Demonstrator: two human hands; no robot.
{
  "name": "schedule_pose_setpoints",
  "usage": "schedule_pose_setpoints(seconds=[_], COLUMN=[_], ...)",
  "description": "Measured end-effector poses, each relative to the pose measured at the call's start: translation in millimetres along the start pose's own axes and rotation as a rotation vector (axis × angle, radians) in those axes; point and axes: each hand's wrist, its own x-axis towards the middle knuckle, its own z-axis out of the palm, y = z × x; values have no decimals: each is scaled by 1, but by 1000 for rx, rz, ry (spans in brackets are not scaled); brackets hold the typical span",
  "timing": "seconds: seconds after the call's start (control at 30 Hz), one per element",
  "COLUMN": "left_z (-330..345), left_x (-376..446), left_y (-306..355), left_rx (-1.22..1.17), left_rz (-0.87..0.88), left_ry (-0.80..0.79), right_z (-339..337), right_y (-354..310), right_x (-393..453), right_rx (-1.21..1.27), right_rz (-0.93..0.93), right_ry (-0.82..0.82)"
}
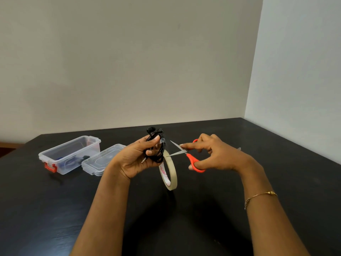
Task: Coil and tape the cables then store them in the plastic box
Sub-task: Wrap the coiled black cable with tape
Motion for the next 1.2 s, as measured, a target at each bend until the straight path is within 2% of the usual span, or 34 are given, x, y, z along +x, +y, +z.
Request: schedule_pose_setpoints(seconds=[0.33,0.6,0.8,1.0,1.2], left_z=[-1,4,6,6,10], left_x=[-2,-4,-4,-2,-4], left_y=[2,5,5,6,7], left_rx=[-15,55,59,75,102], left_rz=[-10,-6,-5,10,10], left_ry=[24,21,23,45,91], right_z=[2,0,0,-1,-2], right_y=[-12,-12,-15,-18,-21], right_x=[-2,-2,-1,-3,-4], right_rx=[-77,-187,-278,-296,-284], right_rz=[-58,-14,4,-6,-8], right_ry=[43,55,135,195,178])
